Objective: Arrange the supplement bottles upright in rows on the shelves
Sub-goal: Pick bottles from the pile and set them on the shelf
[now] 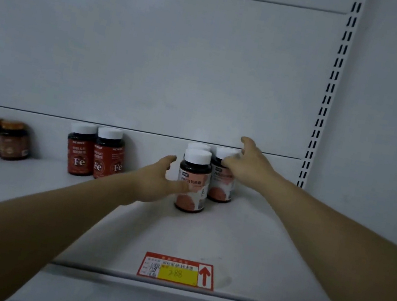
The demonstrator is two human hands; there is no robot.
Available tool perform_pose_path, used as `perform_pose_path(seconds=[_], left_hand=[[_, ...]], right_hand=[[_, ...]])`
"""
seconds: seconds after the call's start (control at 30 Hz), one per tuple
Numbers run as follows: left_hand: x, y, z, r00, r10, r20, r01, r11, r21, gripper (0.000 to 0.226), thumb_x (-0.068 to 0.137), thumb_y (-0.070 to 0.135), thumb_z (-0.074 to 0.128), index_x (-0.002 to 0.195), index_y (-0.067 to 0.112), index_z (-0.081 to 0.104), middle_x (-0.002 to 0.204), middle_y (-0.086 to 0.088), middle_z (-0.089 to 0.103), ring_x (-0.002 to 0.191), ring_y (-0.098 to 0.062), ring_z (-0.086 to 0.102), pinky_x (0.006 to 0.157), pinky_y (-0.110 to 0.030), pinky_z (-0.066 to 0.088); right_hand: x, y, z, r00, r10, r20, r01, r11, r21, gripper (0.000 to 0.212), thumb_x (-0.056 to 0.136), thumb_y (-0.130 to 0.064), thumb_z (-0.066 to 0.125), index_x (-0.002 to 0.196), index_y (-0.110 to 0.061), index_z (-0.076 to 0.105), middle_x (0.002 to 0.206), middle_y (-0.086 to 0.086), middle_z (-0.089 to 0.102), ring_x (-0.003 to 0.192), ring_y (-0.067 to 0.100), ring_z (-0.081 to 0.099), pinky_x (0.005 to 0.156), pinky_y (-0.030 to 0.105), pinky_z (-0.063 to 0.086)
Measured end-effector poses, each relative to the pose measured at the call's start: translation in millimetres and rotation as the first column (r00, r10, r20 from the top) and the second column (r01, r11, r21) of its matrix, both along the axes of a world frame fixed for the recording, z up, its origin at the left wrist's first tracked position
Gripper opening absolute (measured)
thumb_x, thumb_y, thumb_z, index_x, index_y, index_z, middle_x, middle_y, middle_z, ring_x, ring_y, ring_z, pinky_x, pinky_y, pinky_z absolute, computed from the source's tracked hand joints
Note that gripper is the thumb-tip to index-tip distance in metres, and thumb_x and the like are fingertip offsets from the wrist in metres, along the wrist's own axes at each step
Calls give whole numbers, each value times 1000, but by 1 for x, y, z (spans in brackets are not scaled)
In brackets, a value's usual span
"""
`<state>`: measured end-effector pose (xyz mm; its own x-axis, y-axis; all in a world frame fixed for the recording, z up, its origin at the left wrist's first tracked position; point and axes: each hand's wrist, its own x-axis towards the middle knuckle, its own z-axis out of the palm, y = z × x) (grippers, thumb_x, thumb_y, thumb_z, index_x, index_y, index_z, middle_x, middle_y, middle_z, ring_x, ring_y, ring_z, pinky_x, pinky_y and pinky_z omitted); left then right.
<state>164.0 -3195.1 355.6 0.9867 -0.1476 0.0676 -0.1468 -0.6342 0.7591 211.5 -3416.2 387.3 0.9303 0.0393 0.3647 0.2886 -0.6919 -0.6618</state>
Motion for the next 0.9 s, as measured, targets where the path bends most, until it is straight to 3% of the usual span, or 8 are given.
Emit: perform_pose_path(seconds=[0.07, 0.17, 0.23, 0.3, 0.37, 0.47, 0.67, 0.9], left_hand=[[-13, 16, 12, 999, 35, 25, -37, 994, 98, 91, 76, 60, 62, 148, 35, 12, 156, 0, 20, 136, -23, 33, 103, -38, 32], [-37, 49, 29, 989, 94, 113, -117, 967, 226, 82, 78, 66, 54, 146, 33, 22, 151, -3, 31, 133, -24, 37, 106, -38, 32], [-59, 78, 38, 975, 119, 189, -171, 942, 288, 73, 79, 64, 54, 140, 29, 36, 133, 2, 49, 116, -19, 49, 96, -28, 41], [-84, 111, 45, 965, 122, 234, -202, 911, 359, 61, 80, 59, 57, 132, 29, 45, 120, 9, 54, 102, -13, 51, 83, -25, 41], [-112, 151, 48, 957, 148, 251, -247, 869, 430, 60, 80, 60, 58, 132, 33, 45, 133, 4, 52, 110, -15, 51, 87, -26, 37], [-160, 223, 45, 927, 276, 253, -370, 782, 502, 76, 76, 66, 57, 141, 32, 35, 145, 3, 41, 126, -18, 44, 99, -30, 35], [-271, 377, 26, 840, 470, 271, -528, 591, 610, 76, 77, 67, 55, 142, 35, 30, 149, 7, 35, 127, -18, 43, 101, -33, 36], [-388, 526, 0, 705, 681, 200, -619, 451, 643, 72, 82, 60, 56, 143, 31, 31, 144, 2, 41, 122, -19, 47, 98, -33, 39]], right_hand=[[-7, 10, 17, 999, 20, 42, -19, 1000, -20, 81, 79, -50, 59, 148, -25, 22, 148, 4, 35, 124, 23, 44, 86, 28, 34], [-21, 45, 37, 993, 97, 65, -88, 987, -135, 79, 78, -67, 51, 143, -27, 33, 148, 3, 36, 129, 24, 41, 89, 32, 33], [-30, 81, 45, 984, 162, 68, -144, 965, -219, 79, 79, -71, 48, 143, -27, 35, 148, 3, 37, 130, 24, 40, 91, 32, 32], [-40, 126, 50, 969, 235, 72, -205, 935, -289, 79, 81, -71, 46, 144, -25, 34, 148, 5, 36, 131, 25, 39, 93, 31, 31], [-53, 180, 54, 952, 299, 68, -260, 903, -341, 78, 82, -70, 45, 144, -24, 34, 148, 6, 36, 131, 26, 39, 95, 32, 32], [-77, 272, 55, 911, 409, 59, -351, 841, -412, 77, 83, -70, 45, 144, -24, 33, 149, 5, 35, 132, 26, 37, 96, 34, 33], [-151, 481, 43, 768, 639, 44, -529, 671, -519, 76, 84, -68, 44, 145, -25, 30, 150, 3, 34, 131, 26, 38, 96, 37, 35], [-260, 688, 13, 533, 846, 23, -671, 439, -598, 73, 86, -64, 46, 145, -24, 32, 148, 6, 37, 128, 28, 41, 98, 40, 38]])
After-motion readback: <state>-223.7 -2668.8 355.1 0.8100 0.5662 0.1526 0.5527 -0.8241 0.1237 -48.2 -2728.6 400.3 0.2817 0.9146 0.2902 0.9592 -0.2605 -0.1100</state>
